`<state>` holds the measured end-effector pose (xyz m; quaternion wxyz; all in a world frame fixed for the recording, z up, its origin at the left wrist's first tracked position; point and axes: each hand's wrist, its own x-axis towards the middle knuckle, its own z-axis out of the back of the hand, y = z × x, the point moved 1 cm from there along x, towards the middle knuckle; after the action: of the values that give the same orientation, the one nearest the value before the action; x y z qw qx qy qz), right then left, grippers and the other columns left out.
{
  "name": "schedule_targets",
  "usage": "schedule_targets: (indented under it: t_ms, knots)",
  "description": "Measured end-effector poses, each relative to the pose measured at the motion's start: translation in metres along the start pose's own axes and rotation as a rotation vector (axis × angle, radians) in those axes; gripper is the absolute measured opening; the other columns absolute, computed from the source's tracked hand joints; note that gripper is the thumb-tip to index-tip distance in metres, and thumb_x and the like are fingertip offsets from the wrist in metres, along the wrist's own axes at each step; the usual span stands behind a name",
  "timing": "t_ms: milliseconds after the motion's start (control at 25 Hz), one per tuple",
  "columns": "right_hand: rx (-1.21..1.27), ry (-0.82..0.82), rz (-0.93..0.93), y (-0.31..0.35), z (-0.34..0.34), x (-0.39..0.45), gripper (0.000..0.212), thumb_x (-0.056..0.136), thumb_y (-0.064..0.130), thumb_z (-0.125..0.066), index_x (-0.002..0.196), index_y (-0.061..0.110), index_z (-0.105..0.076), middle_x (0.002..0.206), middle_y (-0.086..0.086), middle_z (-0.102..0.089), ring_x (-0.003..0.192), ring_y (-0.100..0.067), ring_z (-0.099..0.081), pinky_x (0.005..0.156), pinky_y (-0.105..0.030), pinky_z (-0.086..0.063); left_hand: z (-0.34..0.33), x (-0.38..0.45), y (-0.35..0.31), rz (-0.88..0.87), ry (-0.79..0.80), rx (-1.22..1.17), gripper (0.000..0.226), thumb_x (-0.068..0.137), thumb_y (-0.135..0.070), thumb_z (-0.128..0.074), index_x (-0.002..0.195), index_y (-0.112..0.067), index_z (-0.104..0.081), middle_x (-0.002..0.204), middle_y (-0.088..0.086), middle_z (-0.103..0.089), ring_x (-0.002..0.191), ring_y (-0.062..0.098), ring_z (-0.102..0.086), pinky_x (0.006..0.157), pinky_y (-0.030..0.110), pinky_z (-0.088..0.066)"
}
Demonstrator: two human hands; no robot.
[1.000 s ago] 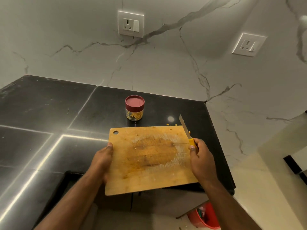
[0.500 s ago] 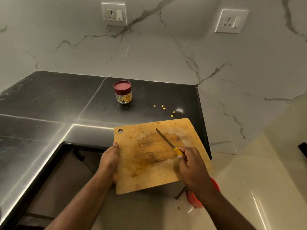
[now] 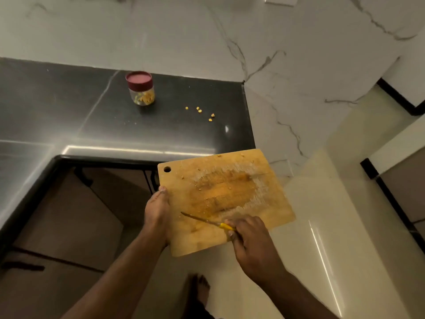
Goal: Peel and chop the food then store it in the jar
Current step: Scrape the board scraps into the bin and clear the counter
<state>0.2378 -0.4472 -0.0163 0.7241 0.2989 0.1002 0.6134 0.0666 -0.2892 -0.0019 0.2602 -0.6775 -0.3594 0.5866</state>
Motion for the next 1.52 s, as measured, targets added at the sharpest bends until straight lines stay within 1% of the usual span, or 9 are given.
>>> schedule_targets:
  t_ms: [280,440,600,760,880,1080,1200,1400,1520]
  knots:
    - [-0.029,0.031,-0.051,-0.035,0.011,-0.088,0.032,0.089,0.020,-0.065,0.120,0.026,-0.069,0.095,0.014,-0.050,0.090,-0.005,-0.045,0.079,-0.019,-0.039,-0.027,-0.035,0.068,0.067,0.017,0.030,0.035,0.105,-0.040,-0.046,0.118,-0.014,-0.065,0.116,0.012,-0.070,0.102,0.034,-0.069,0.094,0.057,-0.053]
    - [-0.086,-0.056,-0.170,-0.092,0.029,-0.106,0.030,0.084,0.014,-0.067,0.113,0.021,-0.073,0.089,0.009,-0.054,0.086,-0.007,-0.044,0.077,-0.014,-0.035,-0.059,-0.042,0.099,0.092,0.031,0.068,0.030,0.107,-0.036,-0.042,0.103,-0.017,-0.065,0.108,0.010,-0.070,0.097,0.032,-0.069,0.087,0.049,-0.056]
    - [-0.054,-0.072,-0.349,-0.167,0.035,-0.105,0.030,0.085,0.009,-0.069,0.115,0.015,-0.073,0.090,0.005,-0.057,0.085,-0.011,-0.047,0.072,-0.029,-0.050,-0.095,-0.034,0.140,0.131,-0.053,0.091,0.032,0.108,-0.035,-0.040,0.109,-0.016,-0.065,0.108,0.010,-0.071,0.097,0.032,-0.069,0.085,0.051,-0.056]
    - [0.026,0.115,-0.237,-0.239,0.022,-0.105,0.028,0.086,0.017,-0.067,0.113,0.018,-0.074,0.093,0.008,-0.060,0.087,-0.009,-0.049,0.076,-0.015,-0.039,-0.144,-0.020,0.191,0.159,-0.160,0.103,0.031,0.108,-0.035,-0.039,0.116,-0.016,-0.062,0.115,0.013,-0.068,0.101,0.034,-0.067,0.084,0.050,-0.056]
    - [0.044,0.254,-0.216,-0.289,0.012,-0.104,0.029,0.085,0.018,-0.069,0.113,0.021,-0.074,0.094,0.007,-0.063,0.086,-0.013,-0.054,0.074,-0.019,-0.039,-0.172,-0.004,0.234,0.206,-0.200,0.082,0.037,0.108,-0.035,-0.039,0.129,-0.012,-0.058,0.118,0.016,-0.067,0.105,0.038,-0.066,0.082,0.051,-0.057]
    - [0.044,0.269,-0.364,-0.377,-0.014,-0.086,0.029,0.083,0.010,-0.068,0.110,0.017,-0.075,0.090,0.001,-0.063,0.085,-0.023,-0.058,0.072,-0.033,-0.051,-0.199,0.038,0.308,0.292,-0.287,0.024,0.036,0.099,-0.044,-0.047,0.122,-0.021,-0.064,0.120,0.016,-0.068,0.105,0.040,-0.067,0.090,0.064,-0.052]
    - [0.070,0.323,-0.416,-0.418,-0.041,-0.079,0.027,0.085,0.011,-0.071,0.110,0.020,-0.075,0.092,0.004,-0.062,0.089,-0.021,-0.059,0.076,-0.031,-0.051,-0.213,0.061,0.344,0.340,-0.299,-0.076,0.039,0.096,-0.047,-0.051,0.125,-0.023,-0.063,0.123,0.014,-0.069,0.108,0.039,-0.067,0.091,0.067,-0.050]
    - [0.184,0.423,-0.270,-0.435,-0.078,-0.096,0.030,0.080,0.011,-0.076,0.106,0.026,-0.076,0.092,0.009,-0.064,0.087,-0.013,-0.058,0.076,-0.025,-0.050,-0.231,0.099,0.379,0.351,-0.370,-0.094,0.023,0.107,-0.036,-0.041,0.114,-0.025,-0.060,0.111,0.007,-0.071,0.097,0.030,-0.069,0.079,0.053,-0.057]
    - [0.145,0.423,-0.322,-0.462,-0.103,-0.086,0.031,0.079,0.008,-0.075,0.106,0.024,-0.077,0.089,0.006,-0.064,0.084,-0.017,-0.059,0.073,-0.031,-0.054,-0.233,0.119,0.392,0.314,-0.369,-0.085,0.024,0.107,-0.033,-0.041,0.119,-0.021,-0.059,0.115,0.008,-0.071,0.101,0.028,-0.070,0.078,0.047,-0.058]
